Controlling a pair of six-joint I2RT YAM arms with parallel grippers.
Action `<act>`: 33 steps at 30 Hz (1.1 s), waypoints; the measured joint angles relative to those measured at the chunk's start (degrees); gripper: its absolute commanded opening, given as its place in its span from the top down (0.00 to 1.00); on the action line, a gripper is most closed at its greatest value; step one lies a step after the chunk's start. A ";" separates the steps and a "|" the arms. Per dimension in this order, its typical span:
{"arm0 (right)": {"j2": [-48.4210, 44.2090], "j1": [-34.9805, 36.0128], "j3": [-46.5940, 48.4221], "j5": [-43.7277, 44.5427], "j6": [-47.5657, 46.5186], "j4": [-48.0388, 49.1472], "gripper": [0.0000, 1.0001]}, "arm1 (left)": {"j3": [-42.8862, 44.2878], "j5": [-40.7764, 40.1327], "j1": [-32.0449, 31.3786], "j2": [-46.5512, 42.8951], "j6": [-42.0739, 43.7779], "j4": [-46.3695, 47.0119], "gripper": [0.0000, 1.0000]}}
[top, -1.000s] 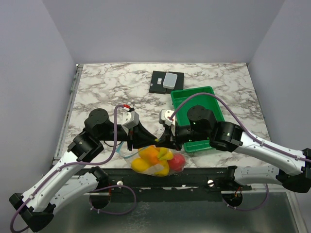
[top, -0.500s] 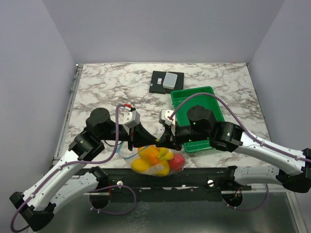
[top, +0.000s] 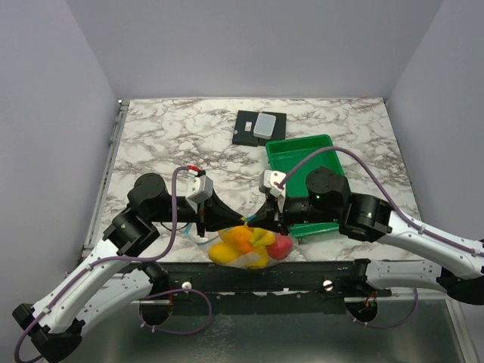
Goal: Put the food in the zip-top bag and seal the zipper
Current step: Zip the zipper food storage bag.
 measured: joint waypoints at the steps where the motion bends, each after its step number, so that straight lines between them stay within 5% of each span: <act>1: -0.57 0.00 -0.24 0.35 0.00 0.15 0.99 | -0.07 -0.20 -0.04 -0.07 -0.11 0.15 1.00; 17: -13.38 0.09 -4.02 10.19 0.04 3.02 1.00 | -0.81 -2.01 -0.07 -1.53 -1.01 1.46 1.00; 33: -15.56 0.44 -5.35 26.95 -0.09 4.96 0.99 | -1.14 -6.82 -0.04 -3.28 -0.26 -1.53 1.00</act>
